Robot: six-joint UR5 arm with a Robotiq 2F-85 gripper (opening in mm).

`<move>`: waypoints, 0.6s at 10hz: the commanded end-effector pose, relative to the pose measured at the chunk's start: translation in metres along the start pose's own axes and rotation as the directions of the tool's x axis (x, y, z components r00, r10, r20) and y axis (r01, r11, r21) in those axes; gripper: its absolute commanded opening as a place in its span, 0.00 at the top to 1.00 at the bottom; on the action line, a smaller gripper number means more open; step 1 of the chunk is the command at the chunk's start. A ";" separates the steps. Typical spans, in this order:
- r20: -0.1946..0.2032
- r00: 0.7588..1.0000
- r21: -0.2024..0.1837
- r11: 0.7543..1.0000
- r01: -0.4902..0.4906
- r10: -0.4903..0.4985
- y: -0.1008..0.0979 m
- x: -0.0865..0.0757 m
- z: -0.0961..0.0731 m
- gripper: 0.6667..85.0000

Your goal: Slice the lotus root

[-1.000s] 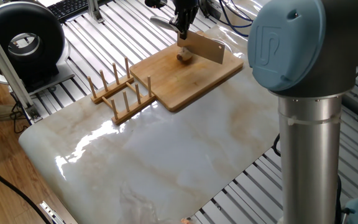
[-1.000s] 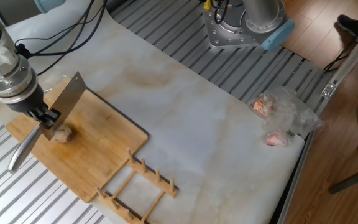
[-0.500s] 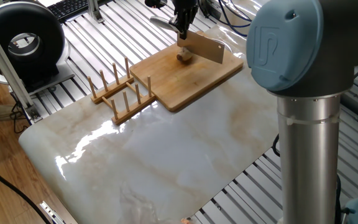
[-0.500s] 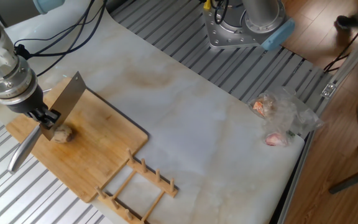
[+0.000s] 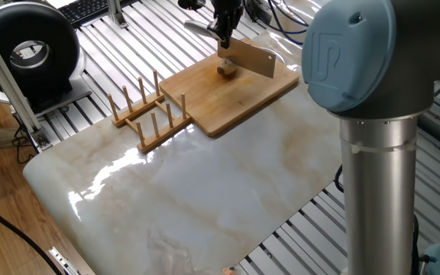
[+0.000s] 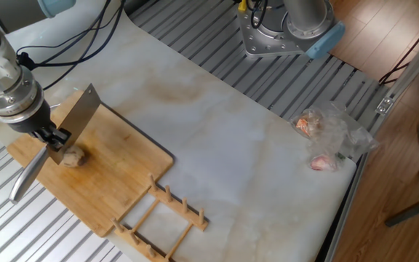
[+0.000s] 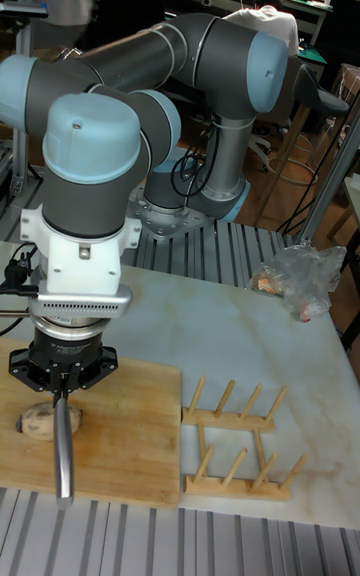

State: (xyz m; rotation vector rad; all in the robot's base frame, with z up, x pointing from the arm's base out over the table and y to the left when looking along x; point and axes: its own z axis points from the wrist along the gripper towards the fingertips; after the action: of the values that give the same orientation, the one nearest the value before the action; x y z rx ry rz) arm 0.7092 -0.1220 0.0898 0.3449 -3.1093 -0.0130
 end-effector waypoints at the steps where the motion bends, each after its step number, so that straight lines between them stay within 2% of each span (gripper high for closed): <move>1: 0.007 1.000 -0.013 1.000 -0.004 0.004 0.002 -0.002 0.000 0.99; 6: 0.006 1.000 -0.008 1.000 -0.004 0.004 0.002 -0.005 0.005 0.99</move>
State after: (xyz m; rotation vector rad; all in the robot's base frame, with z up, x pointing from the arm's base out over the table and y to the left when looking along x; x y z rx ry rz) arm 0.7113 -0.1213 0.0858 0.3453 -3.1096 -0.0132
